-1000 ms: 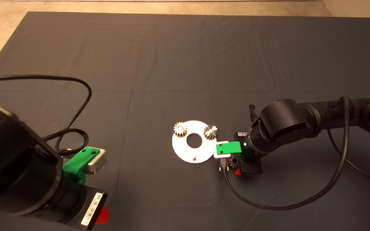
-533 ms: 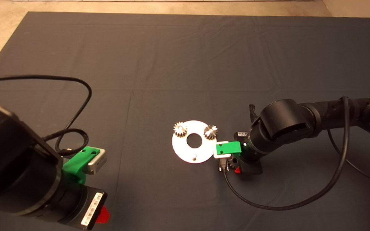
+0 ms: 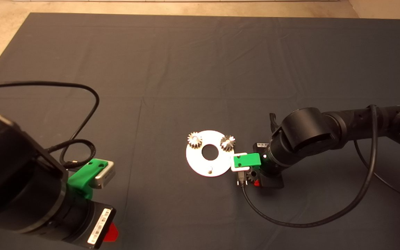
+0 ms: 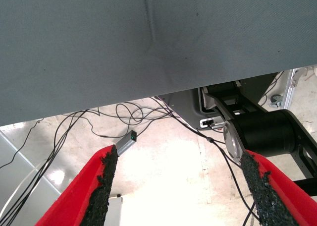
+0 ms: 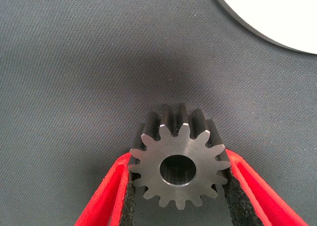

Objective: Install three planetary gears onto the carrier pins

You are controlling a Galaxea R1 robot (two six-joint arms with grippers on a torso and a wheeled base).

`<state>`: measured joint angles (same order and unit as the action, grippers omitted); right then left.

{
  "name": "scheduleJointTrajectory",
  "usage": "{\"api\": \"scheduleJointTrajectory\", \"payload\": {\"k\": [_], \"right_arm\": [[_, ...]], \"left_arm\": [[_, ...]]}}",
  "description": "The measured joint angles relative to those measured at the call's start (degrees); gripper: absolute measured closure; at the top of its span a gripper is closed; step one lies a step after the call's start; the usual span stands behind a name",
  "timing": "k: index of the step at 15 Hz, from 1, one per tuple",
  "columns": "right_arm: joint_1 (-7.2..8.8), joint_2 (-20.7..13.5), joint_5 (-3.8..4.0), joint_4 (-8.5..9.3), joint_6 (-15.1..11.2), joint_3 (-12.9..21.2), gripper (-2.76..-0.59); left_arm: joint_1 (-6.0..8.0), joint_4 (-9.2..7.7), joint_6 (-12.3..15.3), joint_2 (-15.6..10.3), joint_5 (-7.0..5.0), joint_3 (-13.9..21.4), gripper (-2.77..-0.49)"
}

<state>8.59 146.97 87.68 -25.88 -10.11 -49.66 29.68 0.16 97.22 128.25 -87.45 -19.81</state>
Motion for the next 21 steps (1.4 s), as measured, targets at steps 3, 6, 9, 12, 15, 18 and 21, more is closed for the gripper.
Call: {"api": "scheduleJointTrajectory", "payload": {"k": [3, 6, 9, 12, 15, 18, 21], "right_arm": [[-0.02, -0.02, 0.22, -0.22, 0.0, 0.46, -1.1], [-0.16, -0.15, 0.16, -0.29, -0.02, 1.32, -1.06], [-0.35, -0.15, 0.15, -0.28, -0.02, 2.46, -1.05], [-0.33, -0.13, 0.19, -0.28, -0.04, 3.45, -1.05], [-0.28, -0.09, 0.19, -0.29, -0.06, 4.72, -1.05], [0.02, 0.35, 0.22, -0.29, -0.23, 5.13, -1.05], [0.02, 1.6, 0.26, -0.3, -0.3, 5.18, -1.05]], "left_arm": [[-0.27, 0.0, 0.0, 0.0, 0.0, 0.0, -1.75], [-0.45, 0.0, 0.02, 0.0, 0.01, 0.0, -1.75], [-0.45, 0.0, 0.0, 0.0, 0.02, 0.0, -1.75], [-0.45, 0.0, 0.0, 0.0, 0.02, 0.0, -1.75], [-0.45, 0.0, 0.02, 0.0, 0.0, 0.0, -1.75], [-0.45, 0.0, 0.02, -0.05, 0.0, 0.0, -1.75], [-0.45, 0.0, 0.02, -0.04, 0.0, 0.0, -1.75]]}}
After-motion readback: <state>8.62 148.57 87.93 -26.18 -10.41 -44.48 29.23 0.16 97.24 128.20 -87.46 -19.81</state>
